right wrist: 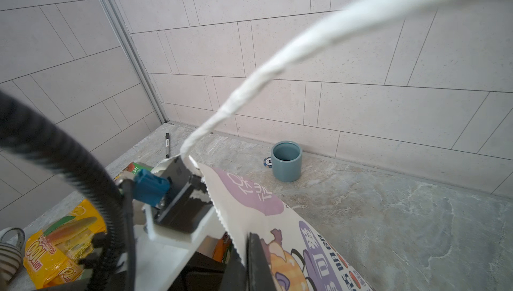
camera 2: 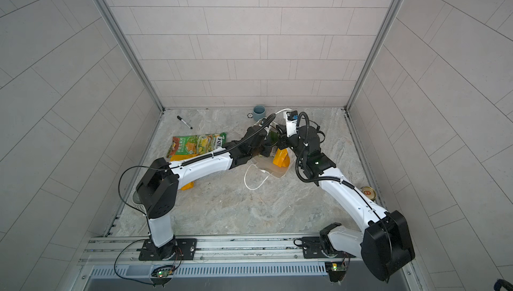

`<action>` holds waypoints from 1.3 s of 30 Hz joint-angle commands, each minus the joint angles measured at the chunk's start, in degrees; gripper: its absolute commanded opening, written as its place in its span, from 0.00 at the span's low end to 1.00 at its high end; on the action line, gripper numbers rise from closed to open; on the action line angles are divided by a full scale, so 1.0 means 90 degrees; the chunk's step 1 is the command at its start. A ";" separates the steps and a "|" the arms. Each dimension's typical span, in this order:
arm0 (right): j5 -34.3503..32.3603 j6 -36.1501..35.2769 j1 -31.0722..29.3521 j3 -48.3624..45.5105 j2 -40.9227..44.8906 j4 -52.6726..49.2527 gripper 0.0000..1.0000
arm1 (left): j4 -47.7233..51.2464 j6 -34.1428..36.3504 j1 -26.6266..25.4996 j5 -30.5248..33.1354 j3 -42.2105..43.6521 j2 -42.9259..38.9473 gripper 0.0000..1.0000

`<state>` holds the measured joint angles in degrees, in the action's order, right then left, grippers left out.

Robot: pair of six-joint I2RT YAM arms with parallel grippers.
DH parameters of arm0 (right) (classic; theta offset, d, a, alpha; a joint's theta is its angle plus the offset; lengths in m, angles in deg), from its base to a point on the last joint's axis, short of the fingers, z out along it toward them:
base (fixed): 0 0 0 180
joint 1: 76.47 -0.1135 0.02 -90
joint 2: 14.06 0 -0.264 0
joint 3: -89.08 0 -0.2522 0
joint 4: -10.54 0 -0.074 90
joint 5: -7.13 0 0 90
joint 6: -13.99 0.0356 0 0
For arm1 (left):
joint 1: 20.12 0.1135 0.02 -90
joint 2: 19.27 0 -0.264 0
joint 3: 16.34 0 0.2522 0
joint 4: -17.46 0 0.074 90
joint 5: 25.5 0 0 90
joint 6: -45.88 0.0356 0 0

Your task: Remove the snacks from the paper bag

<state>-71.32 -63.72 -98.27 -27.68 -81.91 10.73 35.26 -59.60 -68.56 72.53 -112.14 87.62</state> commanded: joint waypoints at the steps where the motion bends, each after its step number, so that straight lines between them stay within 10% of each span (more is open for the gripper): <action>1: 0.0121 0.0080 -0.0043 -0.0022 0.0025 0.0334 0.00 | 0.0213 0.0092 -0.0028 0.0192 -0.0142 -0.0103 0.19; 8: 0.0122 0.0079 -0.0039 -0.0028 0.0044 0.0334 0.00 | 0.0516 0.0003 -0.0027 0.0208 -0.0379 0.0242 0.42; 25: 0.0180 0.0100 -0.0039 -0.0094 0.0034 0.0422 0.00 | 0.1194 -0.0311 -0.0027 0.0452 -0.1164 0.1514 0.53; 39: 0.0190 0.0099 -0.0040 -0.0126 -0.0024 0.0490 0.00 | 0.0489 -0.0193 -0.0008 -0.0174 -0.1140 0.1759 0.18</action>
<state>-72.69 -63.67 -97.81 -28.60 -82.04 12.13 40.87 -62.10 -68.78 72.18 -122.43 102.90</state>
